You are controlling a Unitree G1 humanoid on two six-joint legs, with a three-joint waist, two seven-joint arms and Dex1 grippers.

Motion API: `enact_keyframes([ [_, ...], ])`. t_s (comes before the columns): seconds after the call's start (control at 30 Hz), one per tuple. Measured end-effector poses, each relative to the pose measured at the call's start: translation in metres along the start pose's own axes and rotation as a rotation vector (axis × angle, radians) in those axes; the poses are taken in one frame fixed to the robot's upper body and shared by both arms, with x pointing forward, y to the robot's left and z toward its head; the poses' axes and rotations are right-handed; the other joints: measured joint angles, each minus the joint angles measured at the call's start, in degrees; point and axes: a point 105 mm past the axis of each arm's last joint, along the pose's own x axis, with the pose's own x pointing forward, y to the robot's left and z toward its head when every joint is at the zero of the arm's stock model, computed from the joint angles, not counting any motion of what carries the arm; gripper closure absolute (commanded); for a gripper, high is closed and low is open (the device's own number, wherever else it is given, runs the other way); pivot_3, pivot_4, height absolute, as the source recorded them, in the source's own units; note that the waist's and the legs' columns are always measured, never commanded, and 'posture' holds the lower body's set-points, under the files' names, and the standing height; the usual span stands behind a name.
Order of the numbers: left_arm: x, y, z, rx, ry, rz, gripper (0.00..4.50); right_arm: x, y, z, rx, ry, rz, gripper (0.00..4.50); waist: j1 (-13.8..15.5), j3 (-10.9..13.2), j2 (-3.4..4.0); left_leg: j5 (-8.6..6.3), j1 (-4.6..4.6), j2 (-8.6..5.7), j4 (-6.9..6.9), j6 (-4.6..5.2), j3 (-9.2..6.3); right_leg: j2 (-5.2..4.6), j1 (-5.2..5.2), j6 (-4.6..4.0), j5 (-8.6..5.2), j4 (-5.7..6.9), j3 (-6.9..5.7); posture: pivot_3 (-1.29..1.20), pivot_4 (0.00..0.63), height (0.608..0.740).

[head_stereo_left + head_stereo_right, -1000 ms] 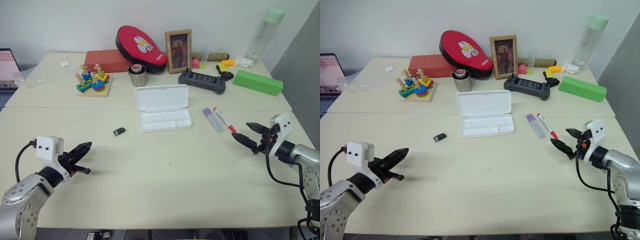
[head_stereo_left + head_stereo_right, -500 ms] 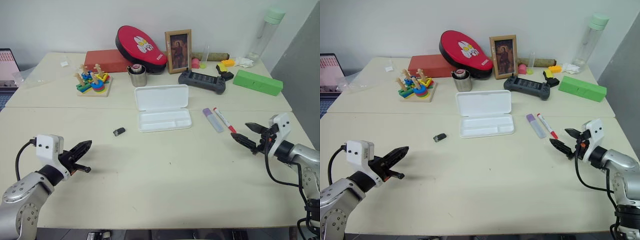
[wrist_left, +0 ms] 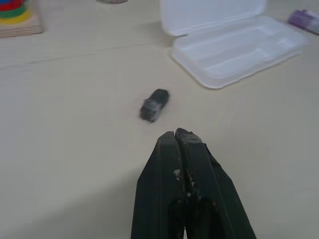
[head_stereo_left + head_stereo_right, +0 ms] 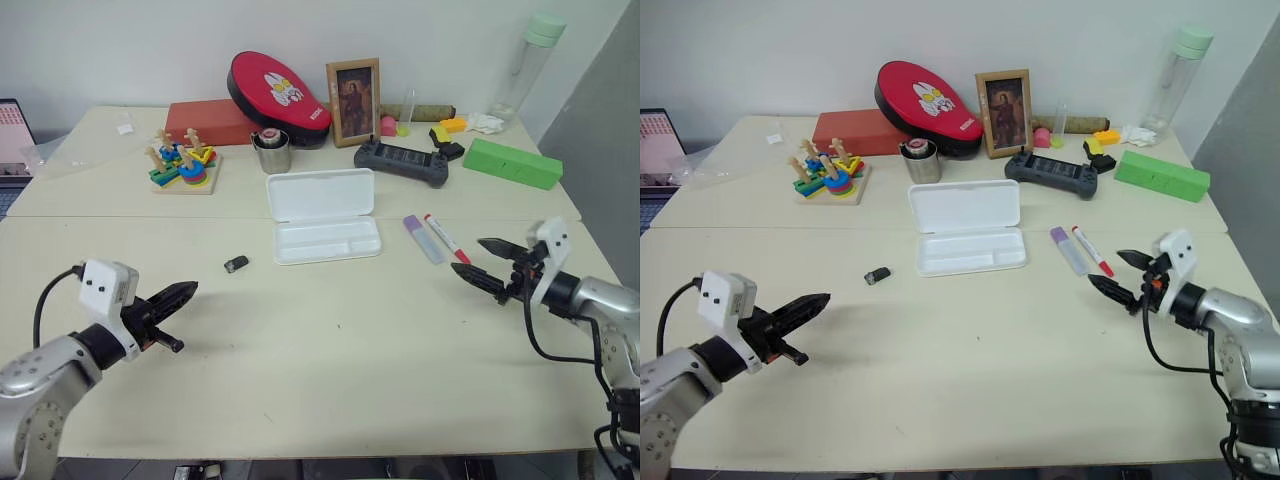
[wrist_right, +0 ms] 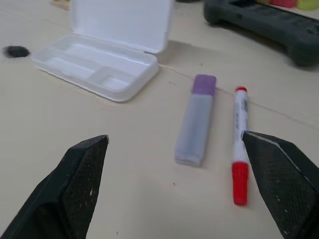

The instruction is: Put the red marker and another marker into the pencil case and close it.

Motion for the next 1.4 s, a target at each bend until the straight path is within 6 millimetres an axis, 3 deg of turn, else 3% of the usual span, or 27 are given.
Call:
enact_keyframes([
  [0.27, -0.005, -0.026, 0.026, 0.109, 0.041, -0.204, 4.49, 0.031, 0.034, 0.028, -0.142, 0.03, 0.309, 0.0, 0.0, 0.0, 0.03, -0.01, -0.02, 0.0, -0.11, 0.01, 0.01, 0.0, -0.05, -0.02, -0.02, -0.06, 0.0, 0.0, 0.15, 0.74],
  [0.4, -0.005, -0.032, 0.03, 0.131, 0.04, -0.23, 4.49, 0.045, 0.052, 0.025, -0.228, 0.101, 0.444, 0.0, 0.0, 0.0, 0.03, -0.01, -0.02, 0.0, -0.12, 0.0, 0.01, 0.0, -0.07, -0.03, -0.02, -0.06, -0.02, 0.0, 0.15, 0.74],
  [0.53, -0.002, -0.043, 0.044, 0.175, -0.002, -0.24, 4.49, 0.077, 0.069, 0.015, -0.335, 0.163, 0.567, 0.0, -0.4, 0.0, 0.03, 0.0, -0.02, 0.0, -0.09, 0.0, 0.01, 0.0, -0.05, 0.0, 0.0, -0.05, -0.01, 0.0, 0.15, 0.74],
  [0.9, -0.001, -0.045, 0.048, 0.175, -0.025, -0.214, 4.49, 0.129, 0.072, 0.003, -0.418, 0.26, 0.614, 0.0, -1.0, 0.1, 0.08, 0.0, -0.03, 0.0, -0.12, -0.01, -0.02, 0.0, -0.1, -0.02, 0.0, 0.0, -0.04, 0.0, 0.15, 0.74],
  [1.27, 0.001, -0.046, 0.049, 0.177, -0.037, -0.192, 4.49, 0.148, 0.055, -0.008, -0.419, 0.341, 0.557, 0.0, -1.1, 0.1, 0.1, 0.0, -0.03, 0.0, -0.12, -0.01, -0.02, 0.01, -0.1, -0.02, 0.0, 0.02, -0.04, 0.0, 0.15, 0.74],
  [1.4, 0.003, -0.047, 0.048, 0.172, -0.032, -0.201, 4.5, 0.151, 0.052, -0.01, -0.424, 0.372, 0.547, 0.78, -1.2, 0.1, 0.1, 0.0, -0.03, 0.0, -0.12, -0.01, -0.02, 0.01, -0.11, -0.02, 0.0, 0.03, -0.05, 0.0, 0.15, 0.74],
])
